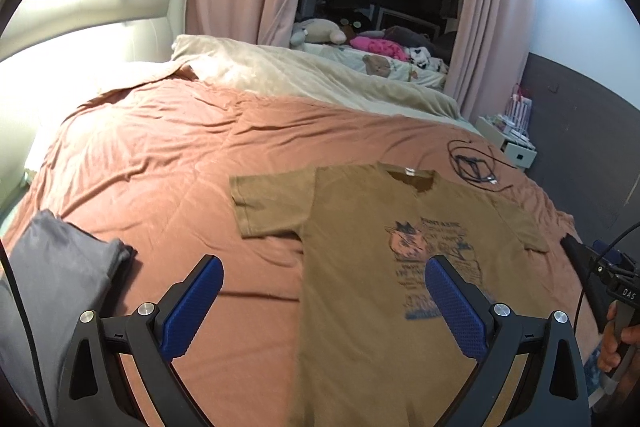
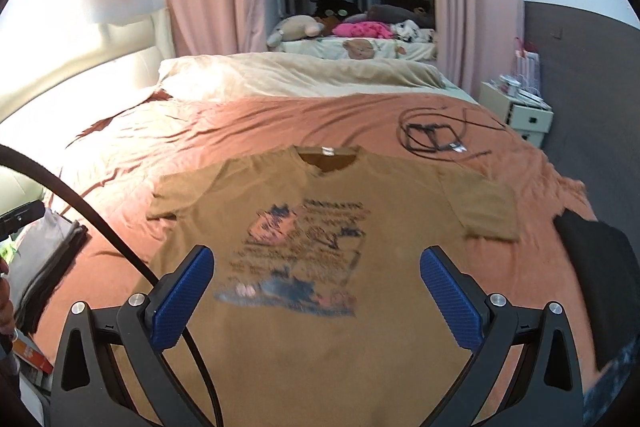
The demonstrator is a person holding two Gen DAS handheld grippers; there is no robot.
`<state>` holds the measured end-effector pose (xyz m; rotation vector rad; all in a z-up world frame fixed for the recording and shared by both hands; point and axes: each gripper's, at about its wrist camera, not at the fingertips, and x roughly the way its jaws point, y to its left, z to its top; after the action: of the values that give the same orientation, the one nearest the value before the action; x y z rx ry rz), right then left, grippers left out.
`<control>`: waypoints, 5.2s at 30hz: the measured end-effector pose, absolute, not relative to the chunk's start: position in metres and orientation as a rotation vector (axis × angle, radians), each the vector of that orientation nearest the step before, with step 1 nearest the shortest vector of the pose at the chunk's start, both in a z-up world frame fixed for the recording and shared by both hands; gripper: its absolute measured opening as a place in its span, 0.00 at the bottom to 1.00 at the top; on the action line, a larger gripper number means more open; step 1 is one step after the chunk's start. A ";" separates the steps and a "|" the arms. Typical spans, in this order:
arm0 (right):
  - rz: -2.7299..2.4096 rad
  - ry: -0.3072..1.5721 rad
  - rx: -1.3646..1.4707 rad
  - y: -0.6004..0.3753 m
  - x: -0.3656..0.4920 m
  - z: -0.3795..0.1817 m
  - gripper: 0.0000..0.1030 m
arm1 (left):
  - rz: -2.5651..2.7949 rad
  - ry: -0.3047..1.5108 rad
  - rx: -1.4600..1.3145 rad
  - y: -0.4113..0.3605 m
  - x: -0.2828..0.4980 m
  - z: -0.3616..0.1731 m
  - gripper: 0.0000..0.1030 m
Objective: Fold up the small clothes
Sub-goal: 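Move both tools down toward the side edge of the olive T-shirt, then grasp the T-shirt side edge with the left tool and fold it inward, then open the left tool to release the folded side, then grasp the sleeve with the right tool and fold it onto the shirt body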
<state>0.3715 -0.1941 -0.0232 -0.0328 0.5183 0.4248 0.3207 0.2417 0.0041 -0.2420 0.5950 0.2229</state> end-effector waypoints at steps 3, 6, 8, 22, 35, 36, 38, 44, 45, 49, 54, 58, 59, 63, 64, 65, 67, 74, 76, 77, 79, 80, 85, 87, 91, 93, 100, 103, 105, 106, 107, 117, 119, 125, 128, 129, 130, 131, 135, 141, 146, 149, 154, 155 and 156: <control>0.458 0.511 -0.043 -0.179 0.392 -0.023 1.00 | 0.220 0.618 -0.248 0.256 0.338 0.004 0.88; 0.506 0.528 -0.048 -0.161 0.414 -0.025 0.93 | 0.222 0.625 -0.254 0.272 0.354 0.004 0.84; 0.541 0.540 -0.042 -0.150 0.429 -0.027 0.91 | 0.226 0.632 -0.258 0.280 0.362 0.003 0.82; 0.671 0.664 -0.053 -0.073 0.550 -0.051 0.64 | 0.252 0.680 -0.331 0.350 0.436 -0.029 0.57; 0.753 0.797 -0.059 0.003 0.657 -0.090 0.33 | 0.292 0.781 -0.397 0.409 0.509 -0.095 0.55; 0.760 0.805 -0.059 0.006 0.660 -0.093 0.31 | 0.293 0.791 -0.405 0.414 0.515 -0.101 0.55; 0.777 0.823 -0.059 0.018 0.670 -0.101 0.28 | 0.296 0.813 -0.430 0.423 0.526 -0.116 0.54; 0.798 0.863 -0.062 0.049 0.697 -0.124 0.21 | 0.307 0.870 -0.466 0.441 0.549 -0.152 0.50; 0.801 0.870 -0.056 0.054 0.702 -0.127 0.21 | 0.306 0.881 -0.481 0.444 0.554 -0.159 0.49; 0.805 0.889 -0.042 0.070 0.717 -0.141 0.18 | 0.308 0.906 -0.499 0.451 0.563 -0.177 0.45; 0.813 0.928 -0.009 0.085 0.732 -0.159 0.09 | 0.318 0.953 -0.522 0.454 0.572 -0.201 0.41; 0.814 0.951 0.011 0.094 0.737 -0.168 0.08 | 0.329 0.963 -0.531 0.453 0.574 -0.203 0.15; 0.814 0.957 0.020 0.094 0.737 -0.170 0.08 | 0.332 0.963 -0.533 0.452 0.575 -0.202 0.13; 0.846 0.988 0.071 0.094 0.734 -0.172 0.08 | 0.315 0.935 -0.518 0.448 0.577 -0.182 0.06; 0.859 0.997 0.089 0.094 0.735 -0.173 0.08 | 0.305 0.932 -0.511 0.446 0.577 -0.176 0.06; 0.873 1.007 0.108 0.095 0.735 -0.174 0.08 | 0.300 0.931 -0.497 0.443 0.578 -0.171 0.06; 0.892 1.017 0.128 0.099 0.736 -0.175 0.08 | 0.288 0.929 -0.480 0.438 0.580 -0.164 0.05; 0.961 1.069 0.185 0.121 0.746 -0.190 0.03 | 0.243 0.906 -0.427 0.417 0.586 -0.138 0.05; 0.973 1.090 0.195 0.128 0.749 -0.199 0.02 | 0.230 0.900 -0.412 0.413 0.588 -0.131 0.05; 0.976 1.098 0.199 0.130 0.749 -0.204 0.02 | 0.222 0.897 -0.402 0.409 0.589 -0.127 0.05; 0.974 1.117 0.203 0.133 0.753 -0.212 0.02 | 0.204 0.893 -0.392 0.402 0.590 -0.120 0.05; 0.971 1.122 0.204 0.135 0.752 -0.215 0.01 | 0.196 0.890 -0.386 0.399 0.591 -0.117 0.05; 0.987 1.130 0.235 0.133 0.760 -0.213 0.01 | 0.147 0.884 -0.379 0.380 0.599 -0.105 0.05; 0.987 1.127 0.248 0.127 0.762 -0.206 0.02 | 0.132 0.888 -0.362 0.370 0.603 -0.102 0.05; 0.950 1.122 0.244 0.109 0.764 -0.196 0.02 | 0.106 0.891 -0.362 0.356 0.607 -0.098 0.05; 0.930 1.117 0.246 0.100 0.766 -0.192 0.03 | 0.092 0.889 -0.366 0.348 0.609 -0.095 0.05; 0.895 1.078 0.207 0.068 0.760 -0.174 0.15 | 0.047 0.896 -0.337 0.312 0.616 -0.087 0.05; 0.855 1.048 0.200 0.047 0.757 -0.167 0.39 | 0.025 0.907 -0.324 0.295 0.621 -0.089 0.05; 0.833 1.029 0.199 0.037 0.755 -0.164 0.49 | 0.010 0.916 -0.320 0.284 0.624 -0.091 0.05; 0.828 1.025 0.198 0.033 0.752 -0.161 0.49 | 0.003 0.919 -0.320 0.281 0.625 -0.092 0.05; 0.821 1.023 0.195 0.028 0.751 -0.159 0.49 | -0.009 0.919 -0.323 0.276 0.626 -0.094 0.05; 0.767 1.034 0.192 -0.002 0.737 -0.148 0.49 | -0.023 0.931 -0.346 0.264 0.623 -0.100 0.30; 0.762 1.032 0.195 -0.002 0.737 -0.146 0.49 | -0.008 0.934 -0.347 0.269 0.621 -0.100 0.30; 0.745 1.028 0.119 0.012 0.737 -0.147 0.49 | 0.057 0.954 -0.350 0.294 0.614 -0.114 0.30; 0.740 1.028 0.041 0.031 0.737 -0.148 0.51 | 0.072 0.972 -0.362 0.307 0.612 -0.126 0.30; 0.738 1.028 0.010 0.040 0.736 -0.149 0.56 | 0.078 0.977 -0.362 0.311 0.612 -0.131 0.30; 0.737 1.028 -0.012 0.045 0.737 -0.152 0.57 | 0.083 0.979 -0.357 0.312 0.612 -0.134 0.30; 0.733 1.028 -0.032 0.051 0.738 -0.153 0.58 | 0.086 0.983 -0.353 0.315 0.612 -0.138 0.30; 0.698 1.041 -0.112 0.075 0.744 -0.165 0.58 | 0.075 1.004 -0.349 0.325 0.618 -0.153 0.30; 0.625 1.019 -0.167 0.097 0.767 -0.165 0.58 | 0.069 1.028 -0.324 0.336 0.630 -0.176 0.30; 0.544 0.996 -0.153 0.090 0.781 -0.165 0.58 | 0.054 1.032 -0.306 0.339 0.637 -0.186 0.30; 0.514 1.001 -0.091 0.077 0.781 -0.167 0.58 | 0.046 1.034 -0.297 0.339 0.638 -0.190 0.30; 0.582 1.015 0.048 0.064 0.782 -0.167 0.58 | 0.041 1.042 -0.288 0.339 0.640 -0.192 0.30; 0.596 1.015 0.065 0.064 0.784 -0.167 0.58 | 0.041 1.042 -0.282 0.339 0.640 -0.192 0.30; 0.610 1.017 0.080 0.064 0.786 -0.167 0.58 | 0.043 1.041 -0.279 0.339 0.642 -0.191 0.30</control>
<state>0.7855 0.0636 -0.1674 0.0801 1.0167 0.6096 0.6415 0.3391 -0.1913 -0.2786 1.0413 0.0426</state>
